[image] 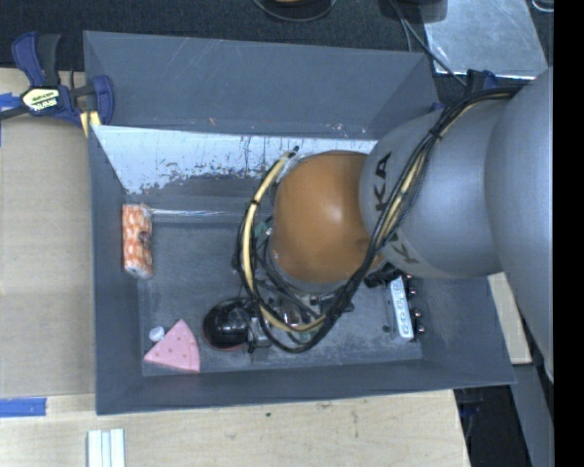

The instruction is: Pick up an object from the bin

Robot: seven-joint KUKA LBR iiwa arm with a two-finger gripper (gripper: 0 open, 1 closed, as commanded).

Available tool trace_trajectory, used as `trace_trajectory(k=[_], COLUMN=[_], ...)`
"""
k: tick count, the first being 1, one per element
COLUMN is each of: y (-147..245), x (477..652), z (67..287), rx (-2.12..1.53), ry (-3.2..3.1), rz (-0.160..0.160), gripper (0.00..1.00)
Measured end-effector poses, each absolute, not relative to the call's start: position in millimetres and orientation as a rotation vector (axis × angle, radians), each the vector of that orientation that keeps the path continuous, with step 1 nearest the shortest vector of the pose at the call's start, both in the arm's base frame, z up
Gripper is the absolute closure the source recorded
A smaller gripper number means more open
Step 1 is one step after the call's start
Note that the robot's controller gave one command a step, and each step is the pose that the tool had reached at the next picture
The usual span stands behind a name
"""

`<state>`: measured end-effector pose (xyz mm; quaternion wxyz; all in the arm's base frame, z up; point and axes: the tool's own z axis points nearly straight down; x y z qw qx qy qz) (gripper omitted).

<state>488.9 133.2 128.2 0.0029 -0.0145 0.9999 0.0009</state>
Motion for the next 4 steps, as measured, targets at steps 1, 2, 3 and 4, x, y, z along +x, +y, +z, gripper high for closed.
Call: trace_trajectory(k=[1, 2, 3, 4], y=[139.7, 135.6, 139.3, 139.2], x=[490.2, 489.8, 490.4, 490.4], z=[69.3, 70.2, 68.8, 68.8], rx=[0.127, 0.157, 0.127, 0.127], ry=[3.144, 3.134, 3.142, 3.142], rz=[-0.001, 0.003, 0.000, 0.000], gripper=[0.00, 0.00, 1.00, 1.00])
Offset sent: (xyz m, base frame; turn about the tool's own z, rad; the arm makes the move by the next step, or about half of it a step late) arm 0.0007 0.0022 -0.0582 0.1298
